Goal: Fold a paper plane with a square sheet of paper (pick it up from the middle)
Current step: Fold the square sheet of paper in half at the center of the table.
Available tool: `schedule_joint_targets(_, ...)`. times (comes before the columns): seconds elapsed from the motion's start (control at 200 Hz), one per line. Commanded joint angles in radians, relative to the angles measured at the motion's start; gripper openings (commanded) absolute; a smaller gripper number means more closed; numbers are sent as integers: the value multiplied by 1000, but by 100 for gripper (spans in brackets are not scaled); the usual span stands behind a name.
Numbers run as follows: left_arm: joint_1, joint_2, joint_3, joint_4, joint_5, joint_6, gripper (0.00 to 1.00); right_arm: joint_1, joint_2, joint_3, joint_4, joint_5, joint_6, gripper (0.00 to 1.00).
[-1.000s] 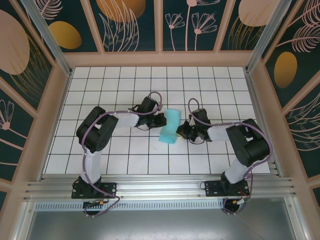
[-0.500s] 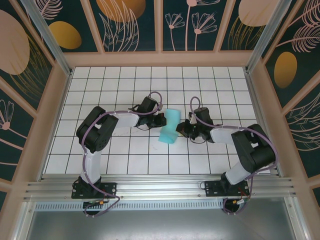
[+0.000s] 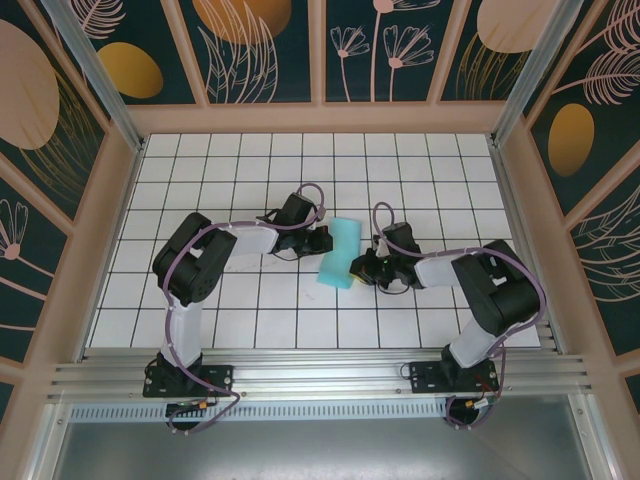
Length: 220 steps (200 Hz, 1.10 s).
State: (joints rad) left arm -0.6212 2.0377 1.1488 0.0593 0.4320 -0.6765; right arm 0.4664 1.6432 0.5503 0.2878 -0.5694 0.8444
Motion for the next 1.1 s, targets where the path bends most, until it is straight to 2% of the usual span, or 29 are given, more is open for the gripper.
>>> schedule_joint_targets(0.0, -6, 60, -11, -107, -55, 27, 0, -4, -18, -18, -21, 32, -22, 11)
schedule_joint_targets(0.265, -7, 60, -12, -109, -57, 28, 0, 12, -98, 11, -2, -35, -21, 12)
schedule_joint_targets(0.565, -6, 62, -12, -110, -55, 32, 0, 46, -12, -28, 35, -35, -2, 12)
schedule_joint_targets(0.756, -6, 60, -12, -110, -56, 32, 0, 40, 11, -31, -5, 4, -20, 12)
schedule_joint_targets(1.096, -8, 62, -11, -111, -53, 34, 0, 65, -104, -31, 19, -43, 10, 12)
